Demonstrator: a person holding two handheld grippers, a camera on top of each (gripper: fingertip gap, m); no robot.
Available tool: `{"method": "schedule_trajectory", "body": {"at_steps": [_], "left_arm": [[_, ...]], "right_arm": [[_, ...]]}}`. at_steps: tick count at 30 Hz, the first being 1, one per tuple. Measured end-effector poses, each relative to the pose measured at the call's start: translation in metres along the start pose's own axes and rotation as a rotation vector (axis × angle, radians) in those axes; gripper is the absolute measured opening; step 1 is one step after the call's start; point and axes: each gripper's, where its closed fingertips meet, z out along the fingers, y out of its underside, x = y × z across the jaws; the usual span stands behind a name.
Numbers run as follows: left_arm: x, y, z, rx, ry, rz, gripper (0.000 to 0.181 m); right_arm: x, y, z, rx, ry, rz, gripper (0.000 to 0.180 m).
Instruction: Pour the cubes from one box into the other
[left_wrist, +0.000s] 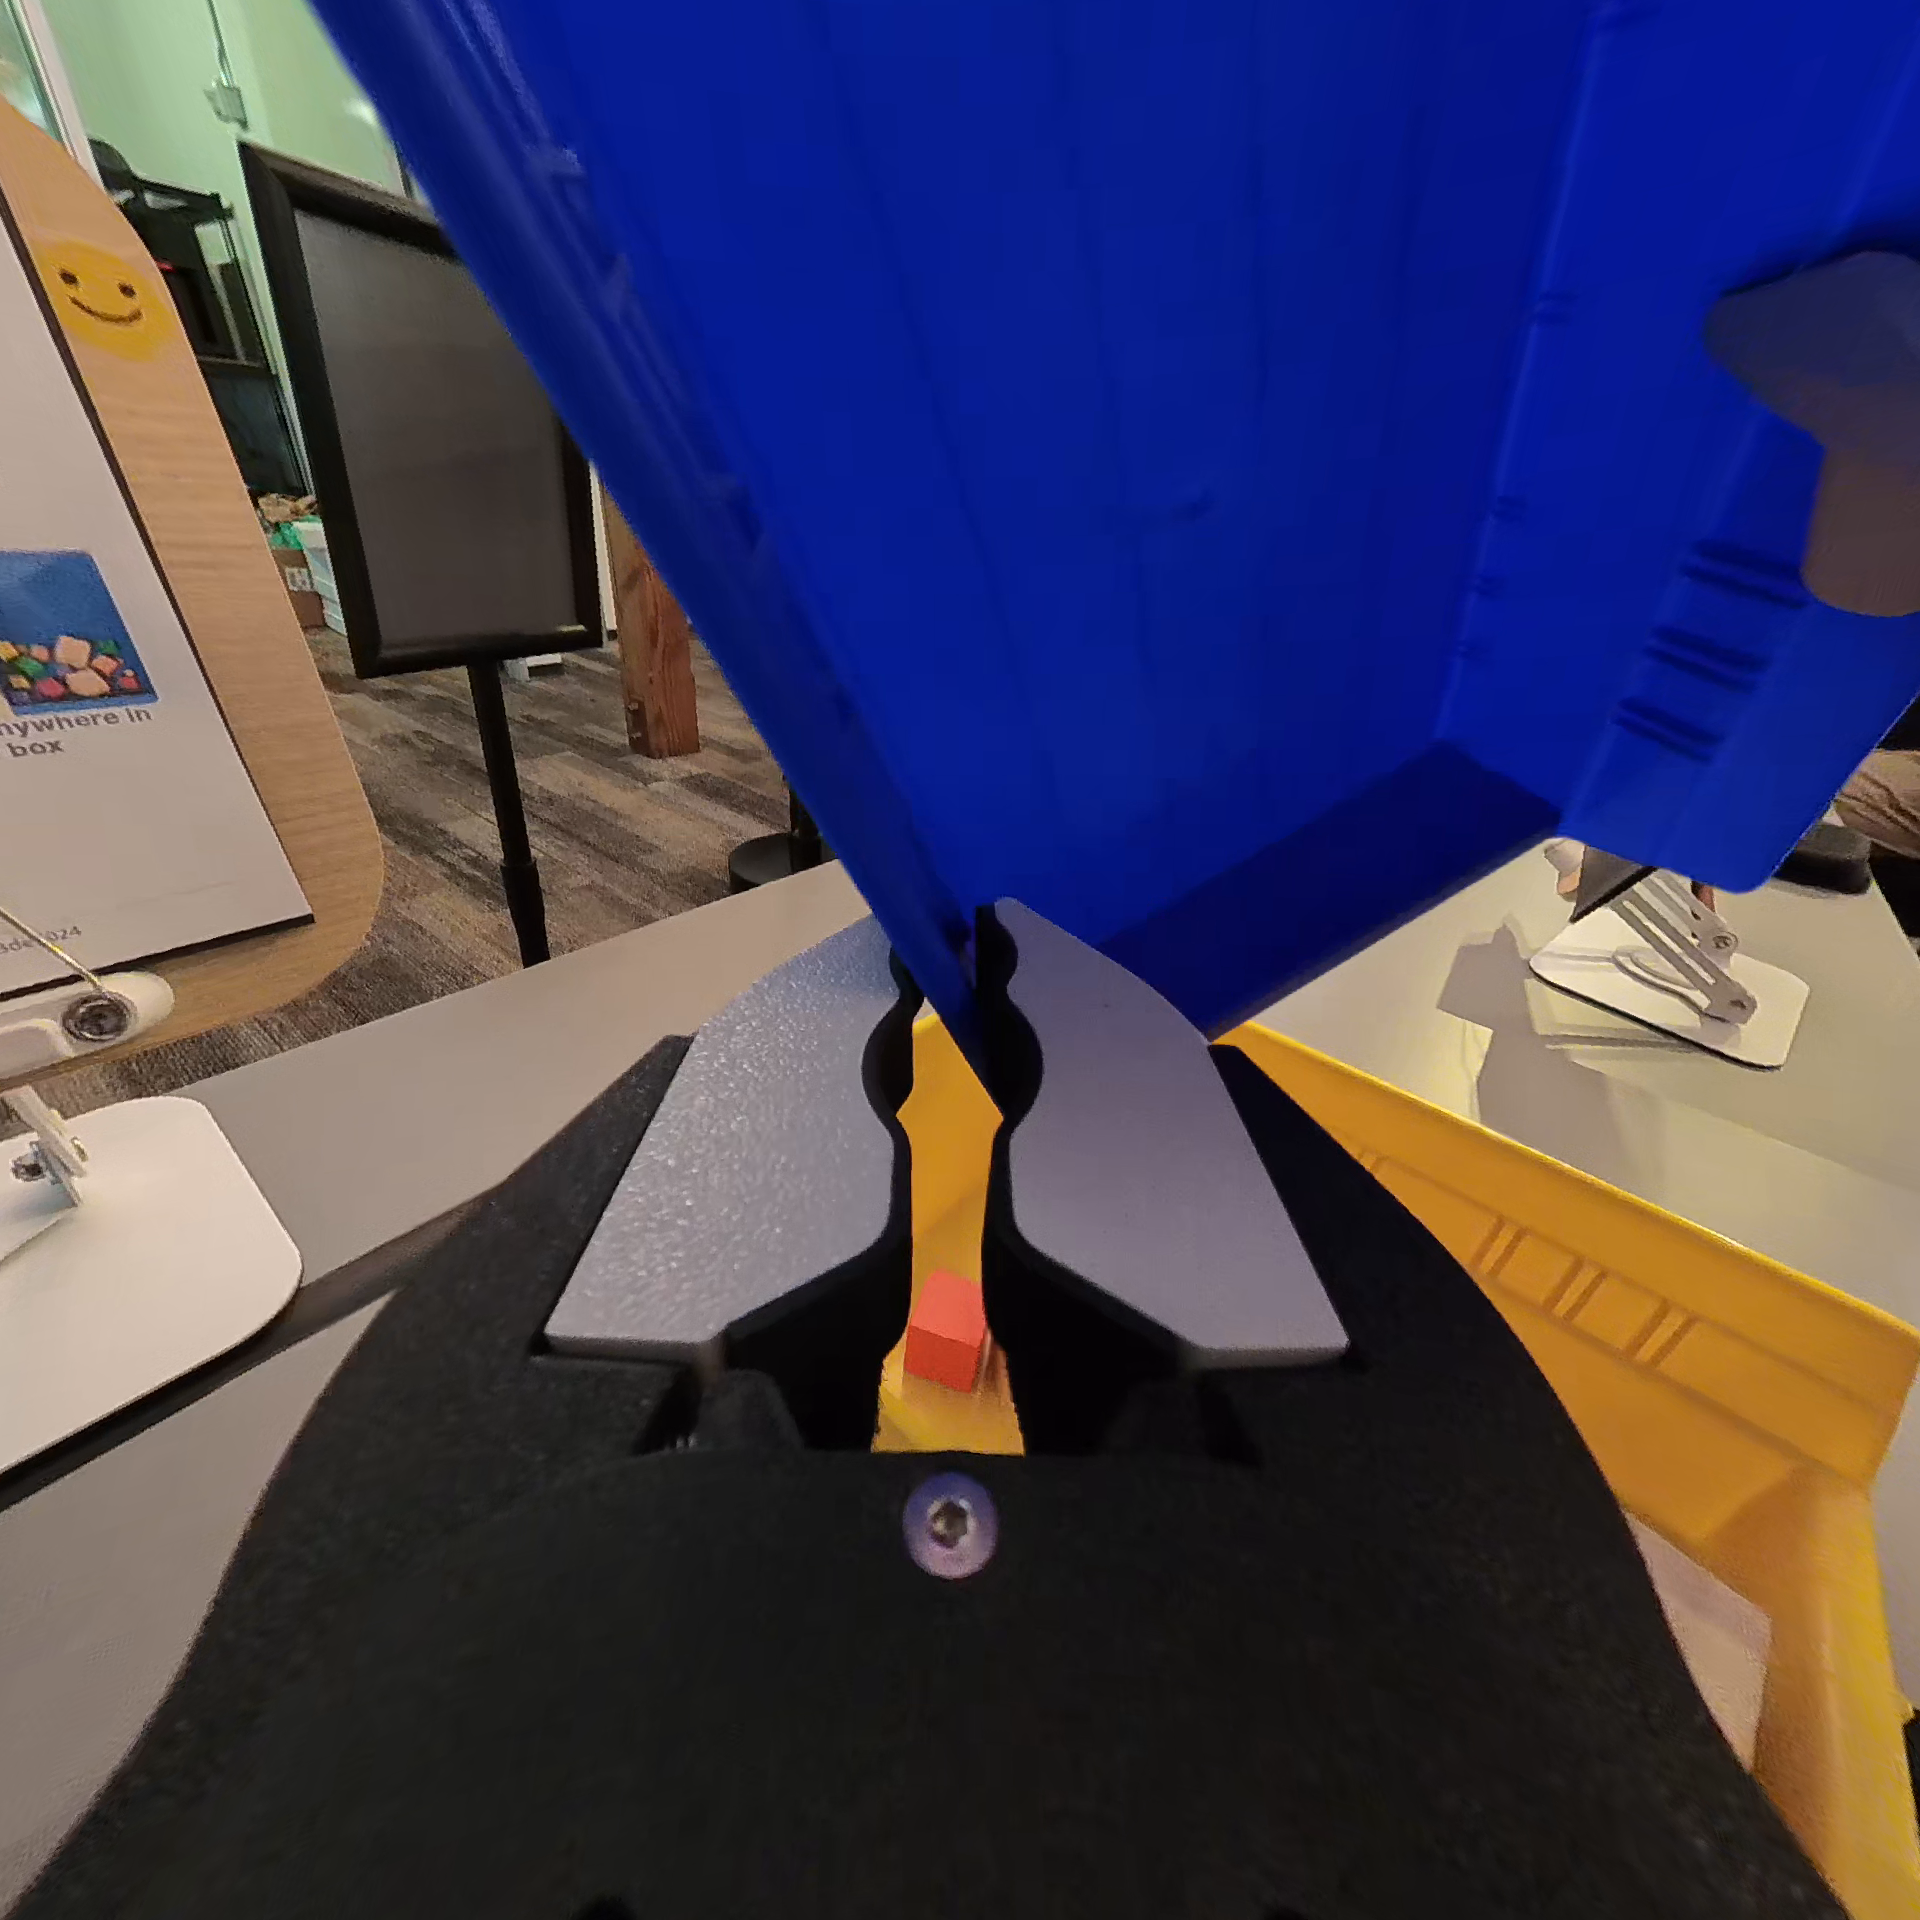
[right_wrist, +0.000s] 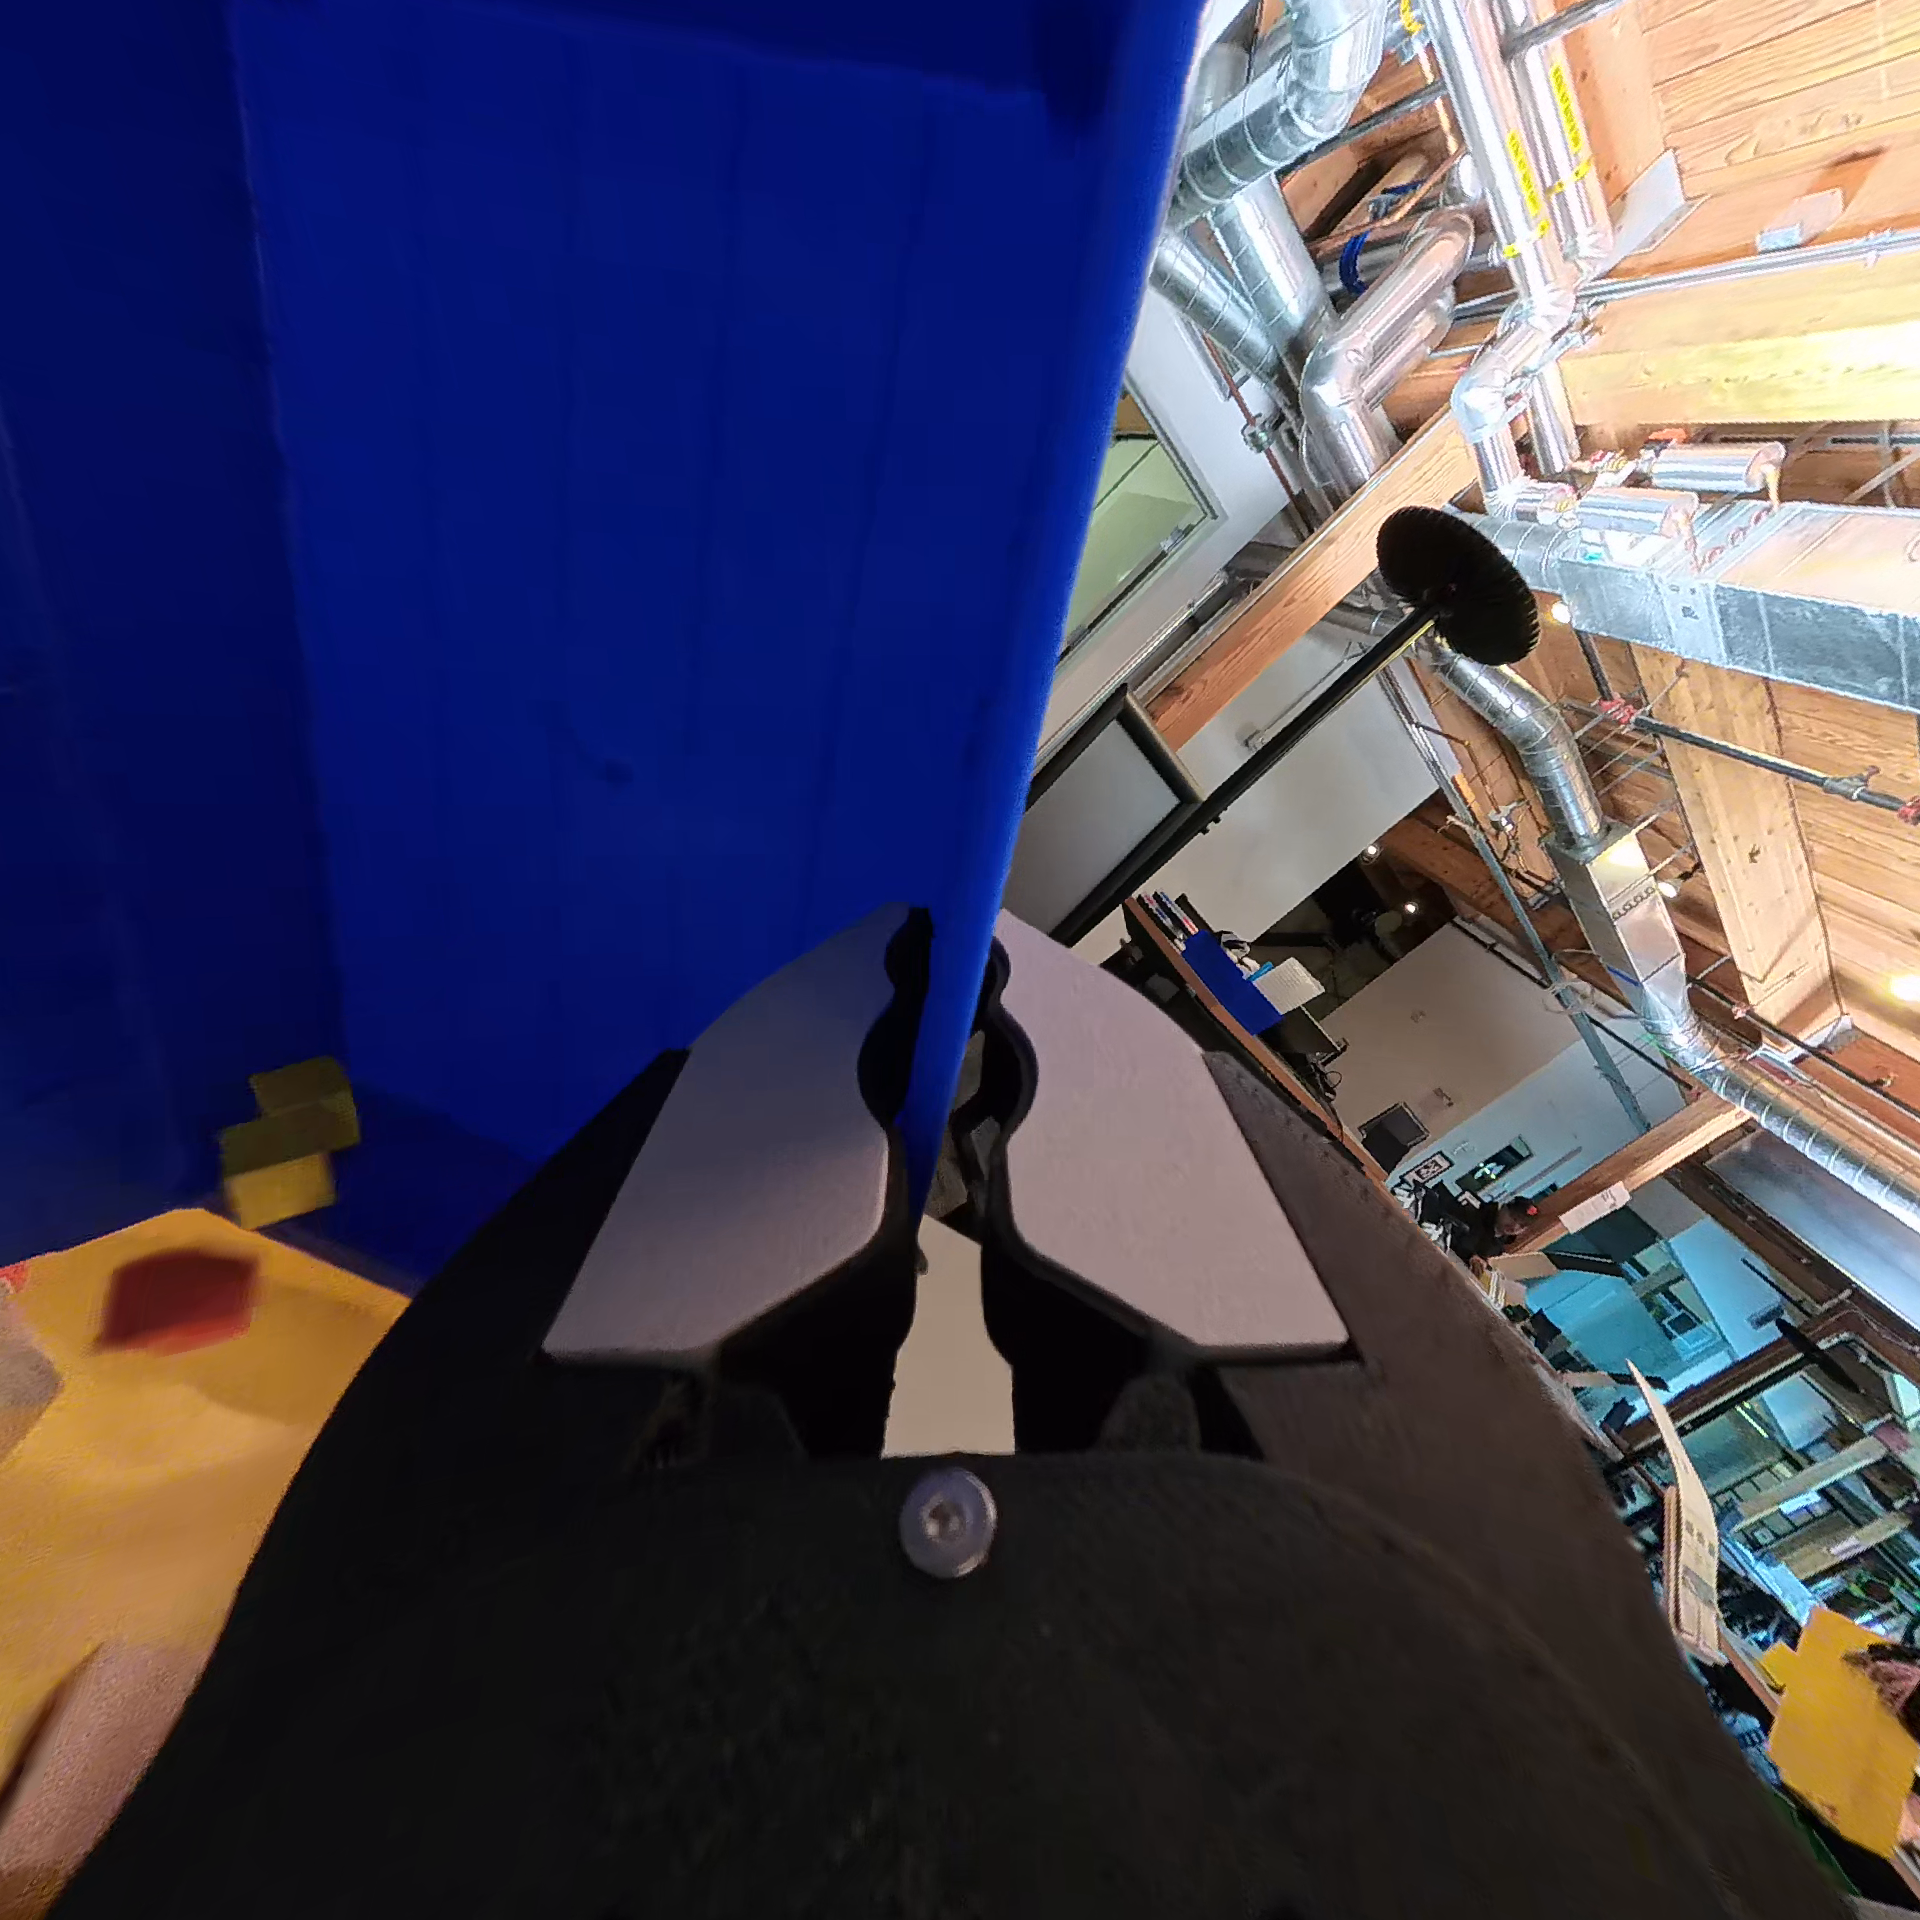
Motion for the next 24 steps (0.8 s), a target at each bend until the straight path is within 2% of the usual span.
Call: {"method": "schedule_trajectory", "body": {"at_steps": [6, 11, 15, 19, 20, 22, 24], "left_arm": [[0.011, -0.015, -0.007, 0.055, 0.01, 0.033, 0.009], [0.026, -0.025, -0.007, 0.006, 0.021, 0.012, 0.01], [0.056, -0.024, 0.009, -0.138, 0.127, -0.109, 0.015], [0.09, -0.026, 0.013, -0.332, 0.327, -0.366, 0.031], [0.092, -0.026, 0.008, -0.365, 0.346, -0.414, 0.028], [0.079, -0.021, -0.004, -0.404, 0.314, -0.413, 0.025], [0.052, 0.011, -0.018, -0.573, 0.187, -0.337, 0.025]], "right_arm": [[0.013, -0.017, -0.011, 0.072, 0.04, 0.006, 0.007], [0.032, -0.025, -0.007, -0.011, 0.026, 0.038, 0.006], [0.058, -0.018, 0.016, -0.259, -0.066, 0.013, 0.007], [0.084, 0.028, 0.031, -0.619, -0.238, 0.003, 0.007], [0.093, 0.044, 0.029, -0.698, -0.246, 0.021, 0.007], [0.112, 0.076, 0.021, -0.824, -0.241, 0.024, 0.006], [0.124, 0.112, 0.009, -0.918, -0.241, 0.041, 0.008]]}}
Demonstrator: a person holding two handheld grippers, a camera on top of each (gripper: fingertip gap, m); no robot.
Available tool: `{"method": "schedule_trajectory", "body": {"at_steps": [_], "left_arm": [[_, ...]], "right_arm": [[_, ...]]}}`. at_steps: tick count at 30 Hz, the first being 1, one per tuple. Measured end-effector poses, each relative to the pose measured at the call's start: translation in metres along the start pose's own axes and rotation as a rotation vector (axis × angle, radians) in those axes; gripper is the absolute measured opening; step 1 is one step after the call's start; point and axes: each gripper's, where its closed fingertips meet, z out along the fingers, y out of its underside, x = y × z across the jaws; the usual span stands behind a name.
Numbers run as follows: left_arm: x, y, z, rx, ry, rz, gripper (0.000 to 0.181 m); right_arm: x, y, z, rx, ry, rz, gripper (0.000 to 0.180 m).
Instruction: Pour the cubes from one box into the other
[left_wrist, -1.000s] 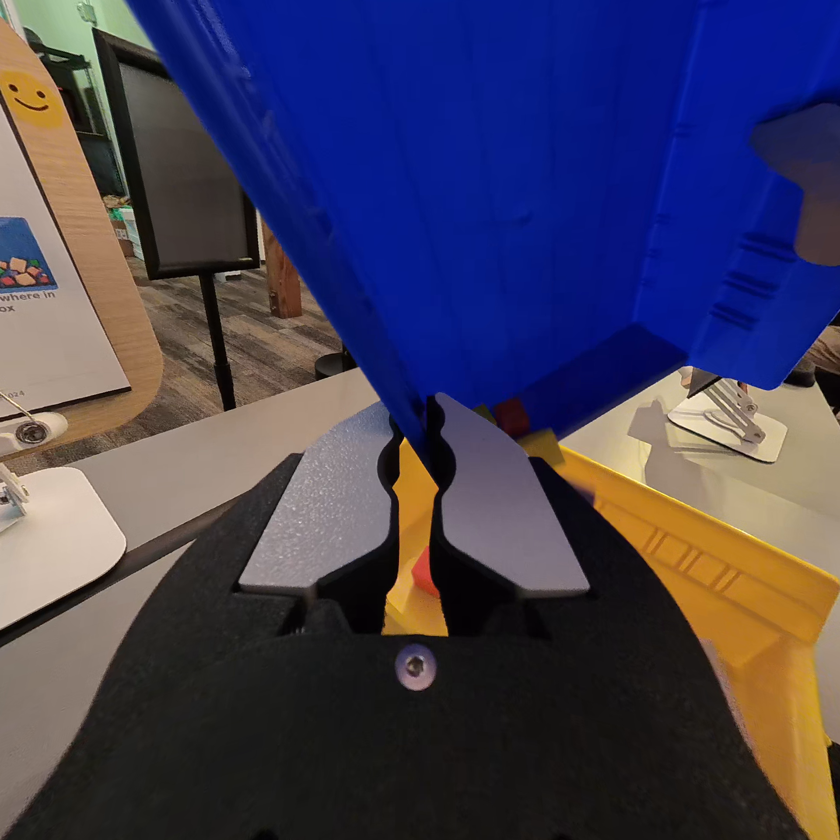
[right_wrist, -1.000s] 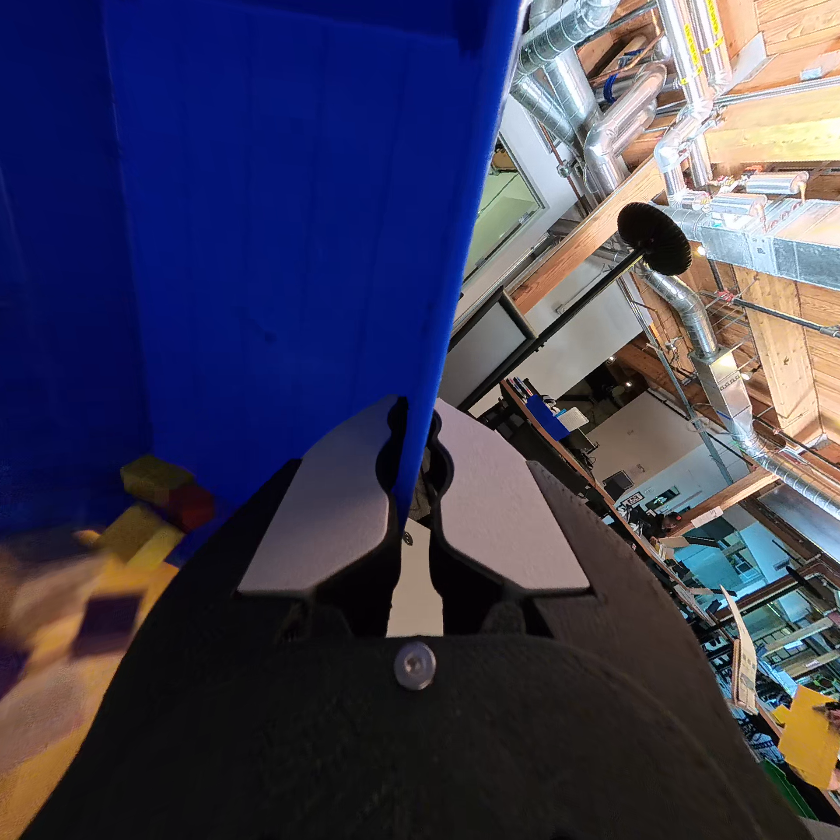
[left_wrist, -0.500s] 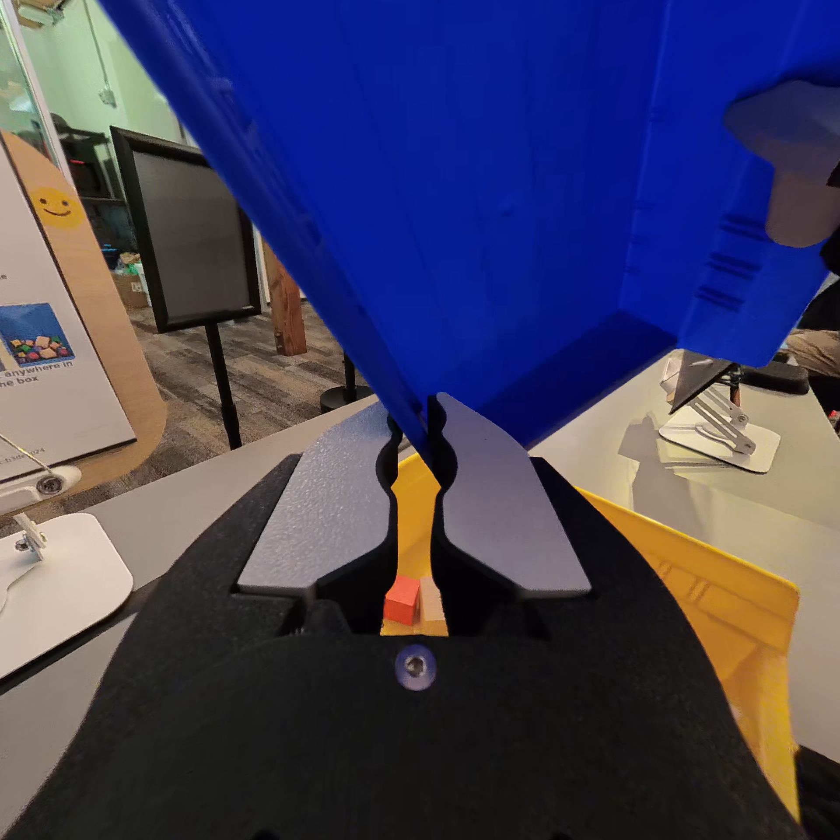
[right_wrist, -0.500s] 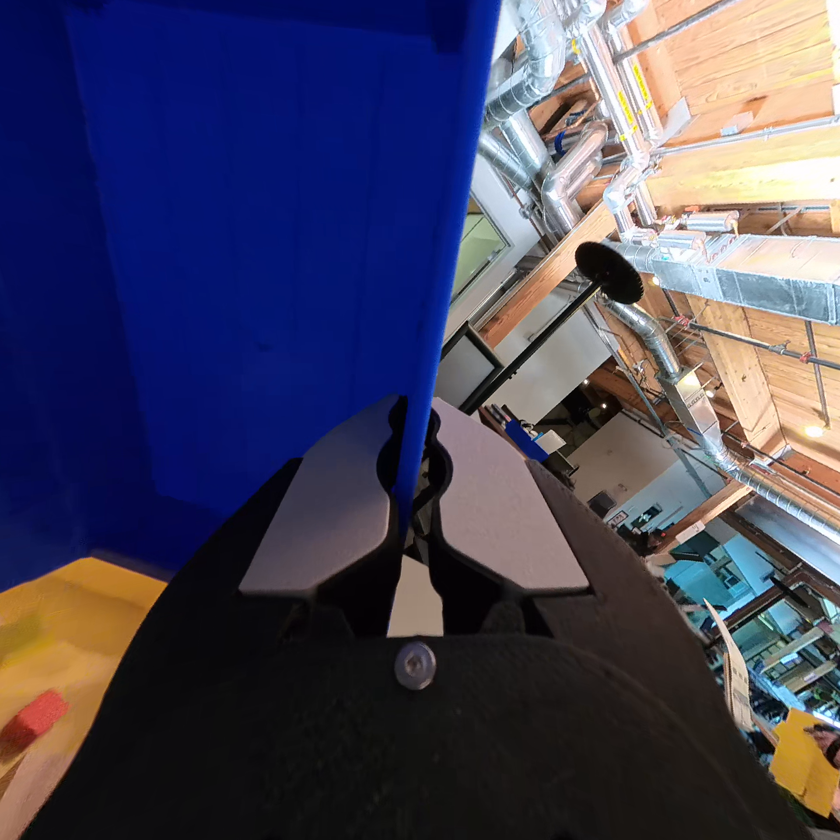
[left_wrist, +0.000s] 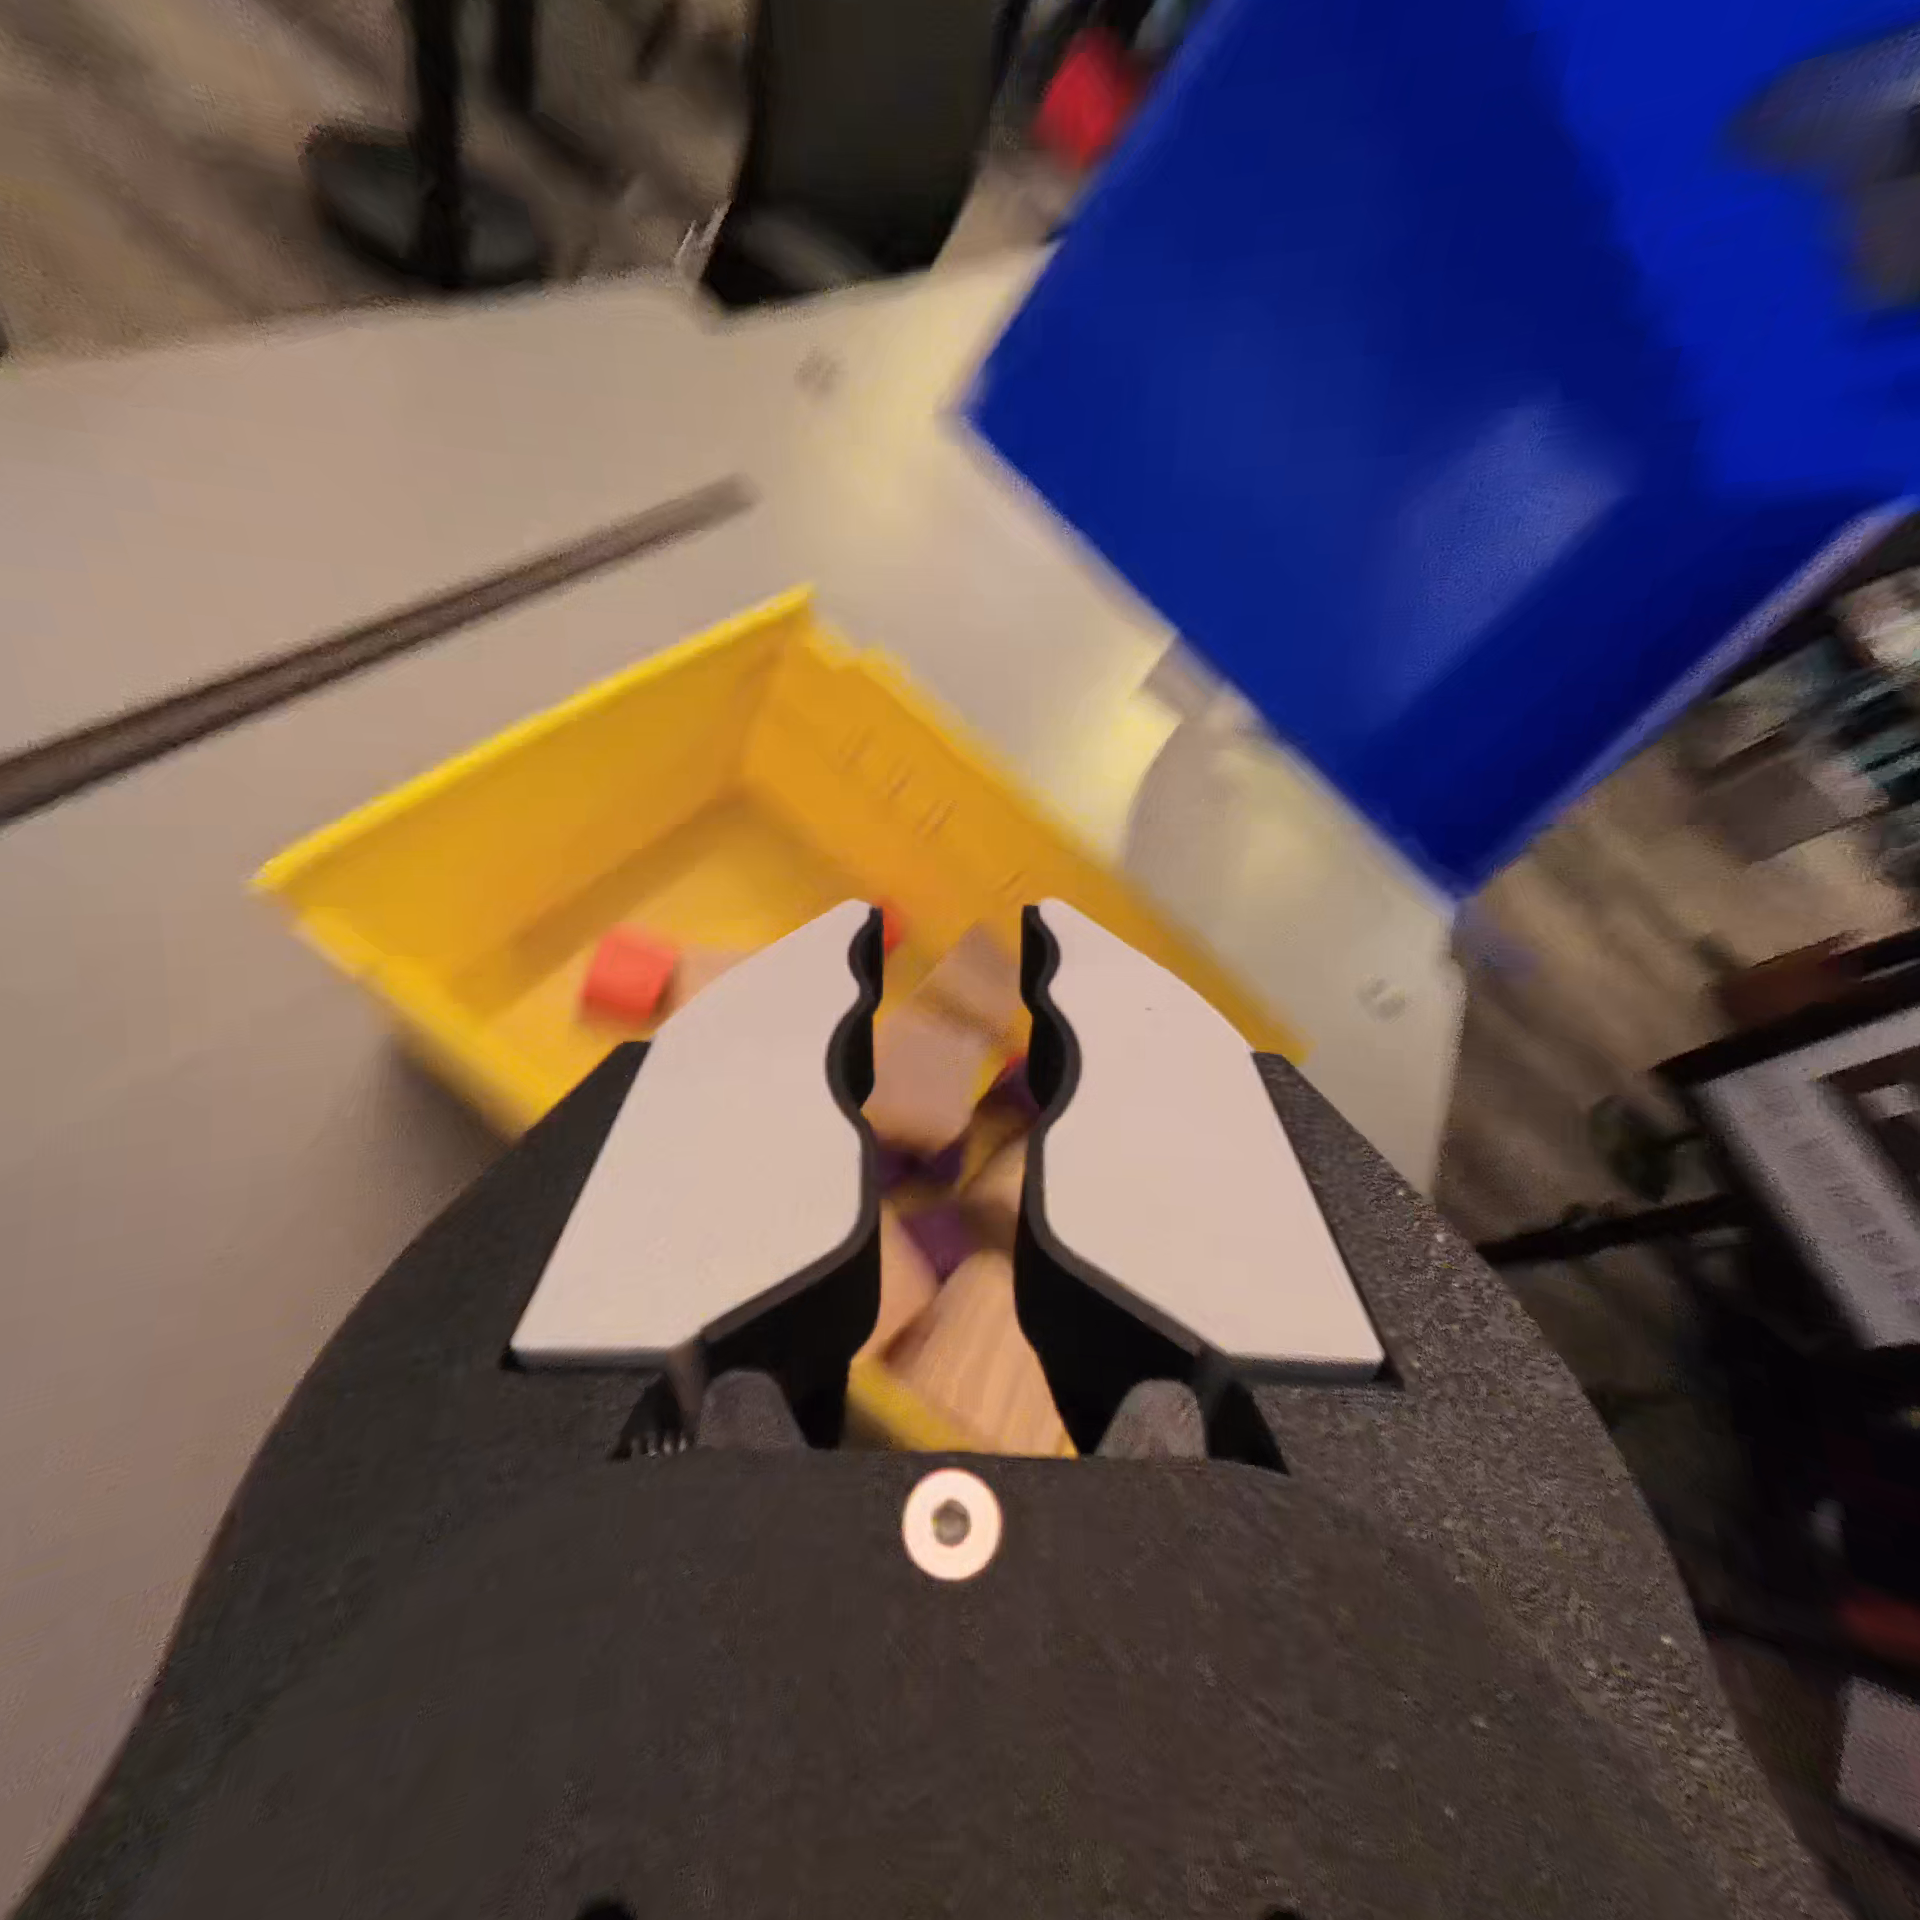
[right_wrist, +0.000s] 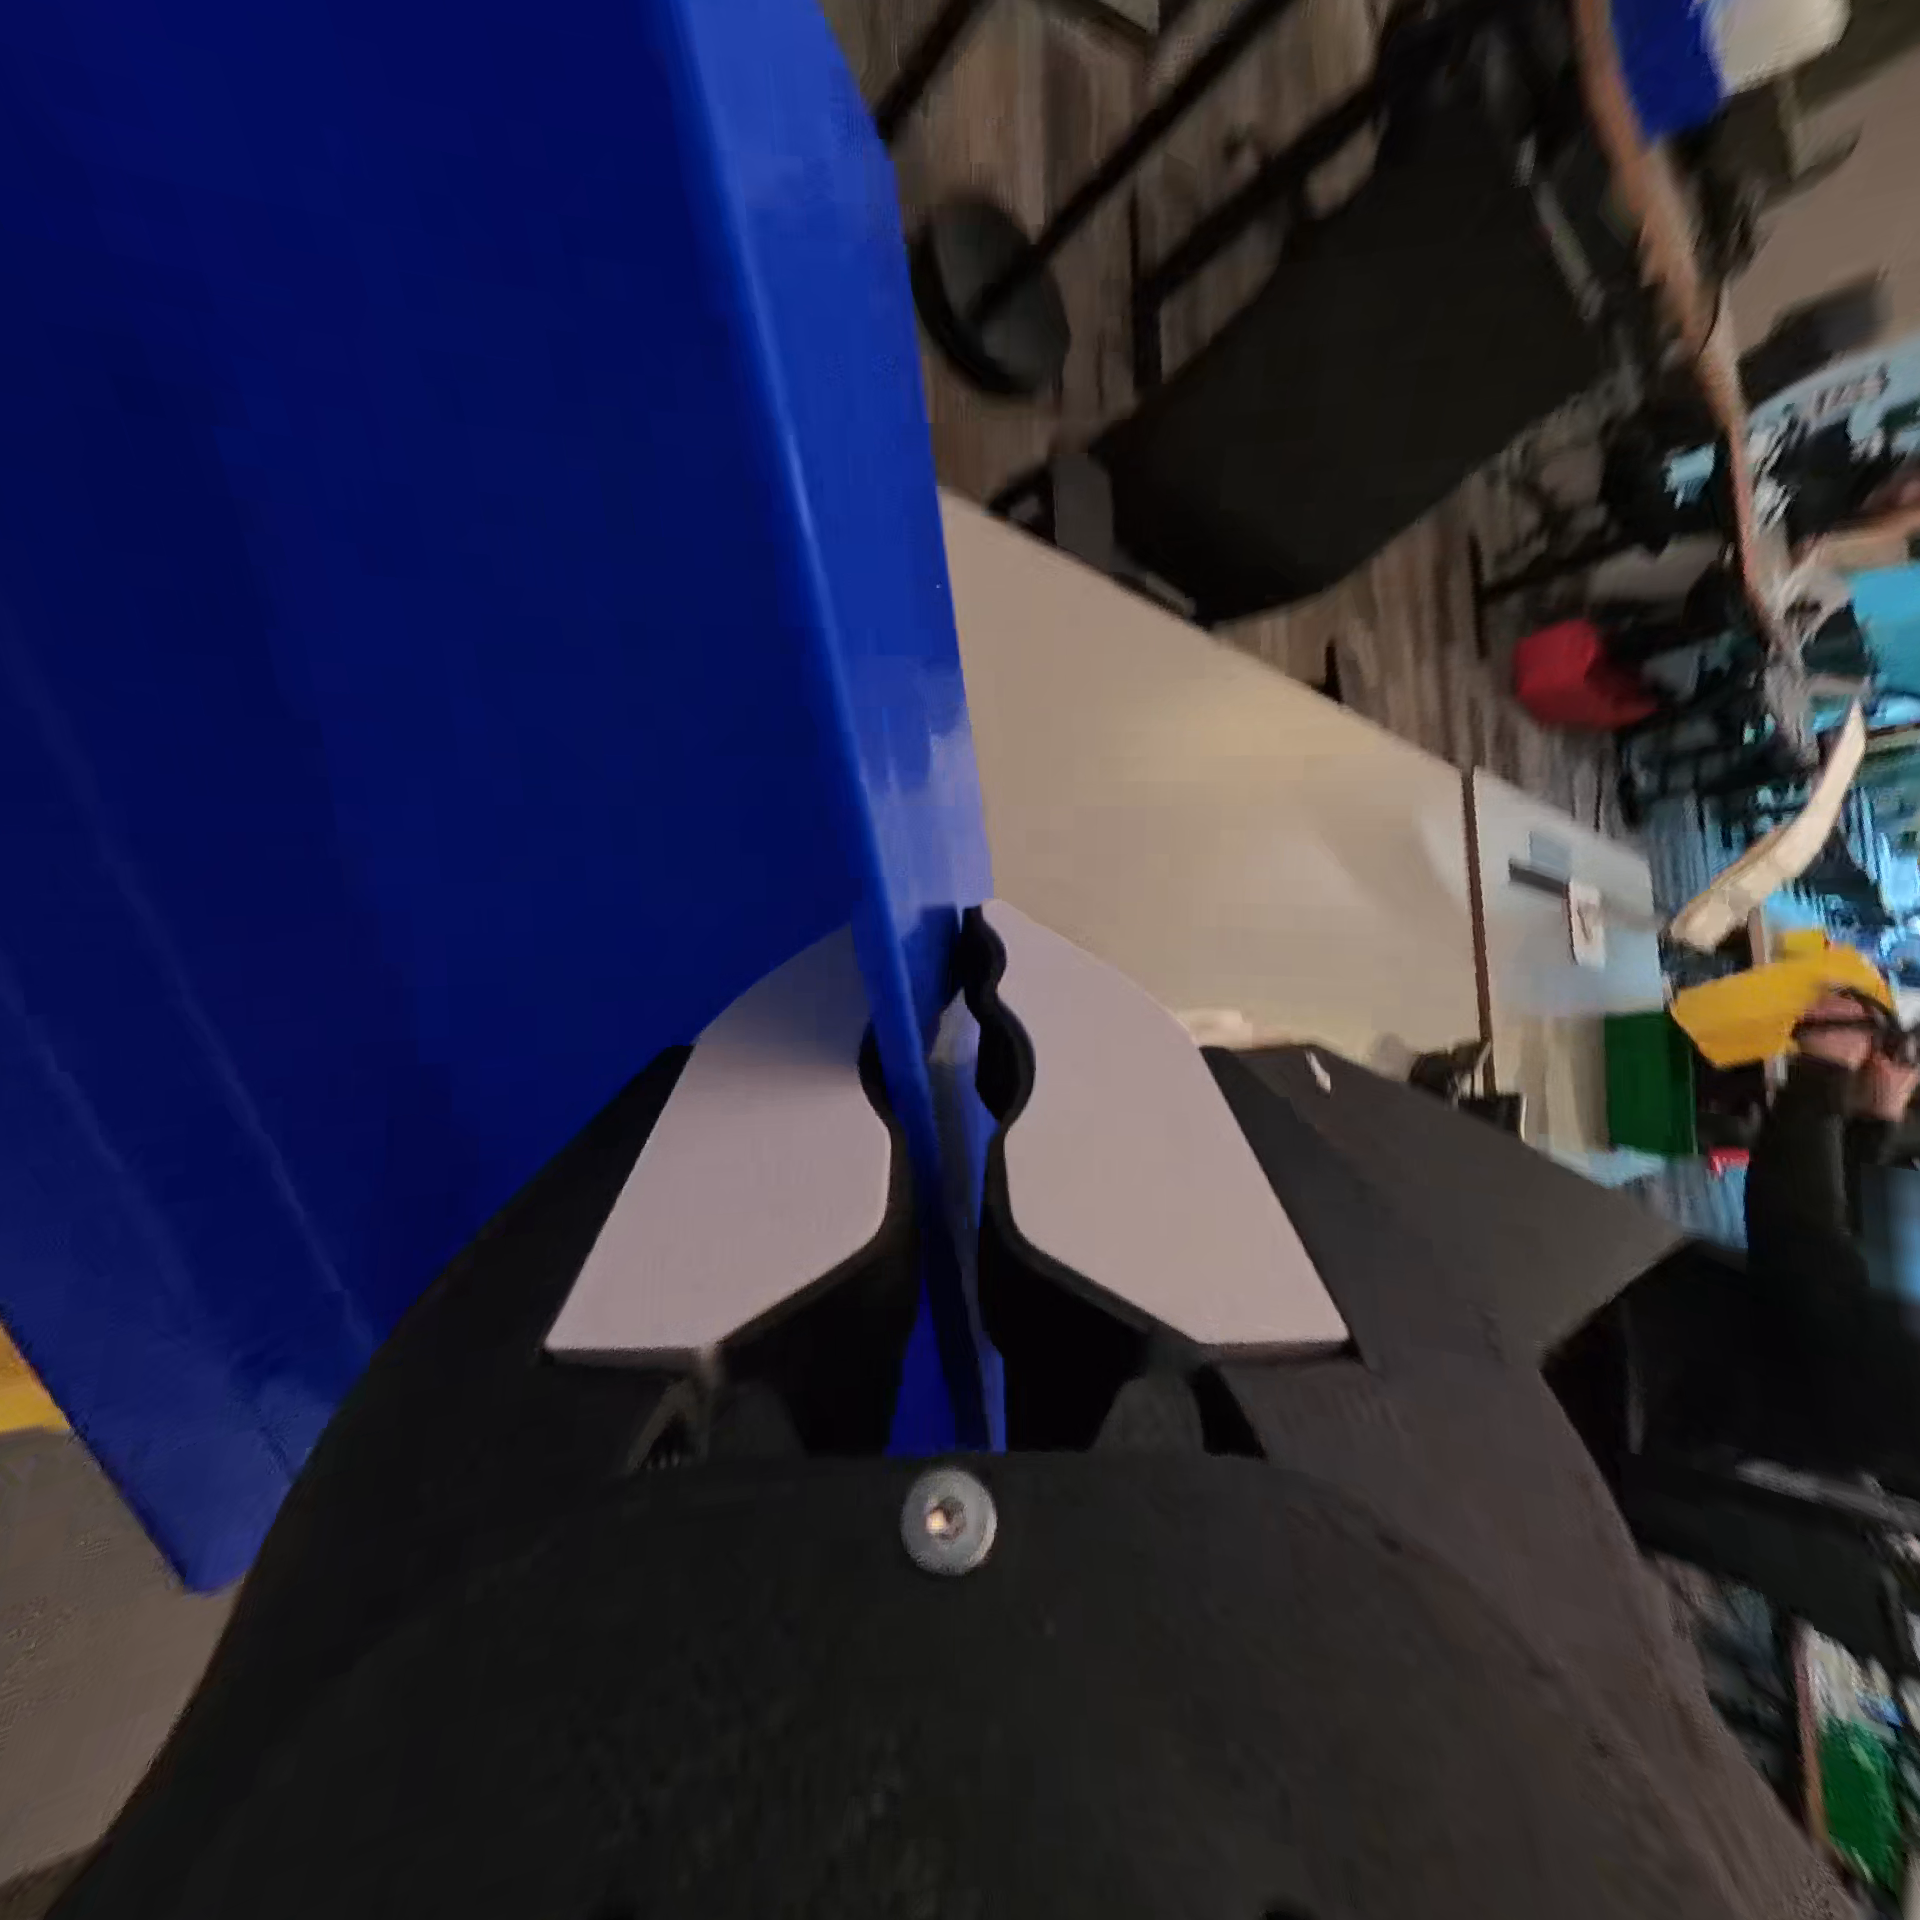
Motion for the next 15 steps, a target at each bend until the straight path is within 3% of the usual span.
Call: {"method": "schedule_trajectory", "body": {"at_steps": [2, 5, 13, 15], "left_arm": [[-0.031, 0.037, -0.001, -0.2, -0.116, -0.028, 0.033], [-0.051, 0.081, 0.001, -0.406, -0.145, -0.152, 0.039], [-0.072, 0.125, 0.022, -0.672, -0.278, -0.186, 0.047], [-0.064, 0.128, 0.027, -0.705, -0.234, -0.253, 0.033]], "right_arm": [[0.007, 0.039, 0.023, -0.116, -0.015, -0.004, 0.008], [0.007, 0.097, 0.055, -0.286, -0.064, 0.0, 0.008], [-0.007, 0.175, 0.1, -0.426, -0.153, 0.102, 0.008], [-0.013, 0.183, 0.107, -0.444, -0.178, 0.117, 0.008]]}}
